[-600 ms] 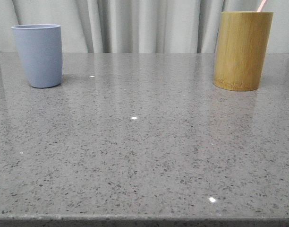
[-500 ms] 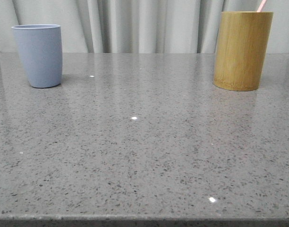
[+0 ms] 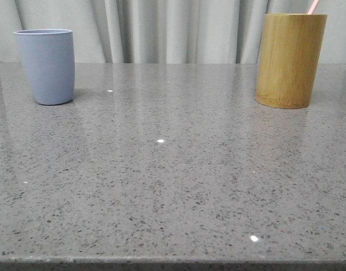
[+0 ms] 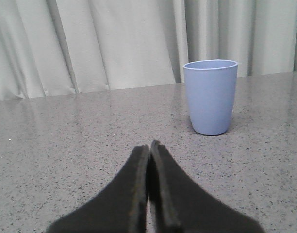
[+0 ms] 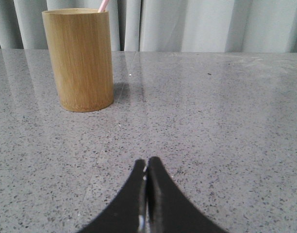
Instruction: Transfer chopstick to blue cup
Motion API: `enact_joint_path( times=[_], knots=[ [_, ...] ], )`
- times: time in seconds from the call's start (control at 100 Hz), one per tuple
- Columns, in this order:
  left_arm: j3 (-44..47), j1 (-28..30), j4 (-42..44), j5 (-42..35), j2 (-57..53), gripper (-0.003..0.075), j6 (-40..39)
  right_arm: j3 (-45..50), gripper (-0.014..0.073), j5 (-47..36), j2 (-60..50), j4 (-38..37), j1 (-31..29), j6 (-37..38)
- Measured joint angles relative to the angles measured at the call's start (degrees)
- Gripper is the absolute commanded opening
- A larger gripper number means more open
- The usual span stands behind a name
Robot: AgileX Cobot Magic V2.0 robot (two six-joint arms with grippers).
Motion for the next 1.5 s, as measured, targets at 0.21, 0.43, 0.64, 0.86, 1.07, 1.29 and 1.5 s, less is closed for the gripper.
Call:
enact_joint_path(
  times=[0.21, 0.43, 0.64, 0.86, 1.07, 1.29, 1.5],
  knots=[
    [0.0, 0.0, 0.0, 0.0, 0.0, -0.0019, 0.0, 0.0, -0.0068, -0.1, 0.0, 0.0, 0.0, 0.0],
    [0.0, 0.0, 0.0, -0.1, 0.0, -0.0019, 0.0, 0.0, -0.0068, -4.1, 0.0, 0.0, 0.0, 0.0],
    [-1.3, 0.0, -1.8, 3.3, 0.0, -0.0019, 0.0, -1.1, -0.0068, -4.7, 0.0, 1.0, 0.0, 0.1],
    [-12.0, 0.0, -2.6, 17.2, 0.2, -0.0019, 0.0, -12.6, -0.0068, 4.9, 0.2, 1.5, 0.0, 0.1],
    [-24.5, 0.0, -2.8, 29.2, 7.9, -0.0019, 0.0, -26.1, -0.0068, 18.3, 7.3, 1.5, 0.0, 0.1],
    [-38.5, 0.0, -4.5, 43.4, 20.2, -0.0019, 0.0, -39.1, -0.0068, 31.2, 16.5, 1.5, 0.0, 0.1],
    [-44.6, 0.0, -8.9, 46.6, 27.9, -0.0019, 0.0, -46.1, -0.0068, 39.6, 23.4, 1.7, 0.0, 0.1]
  ],
)
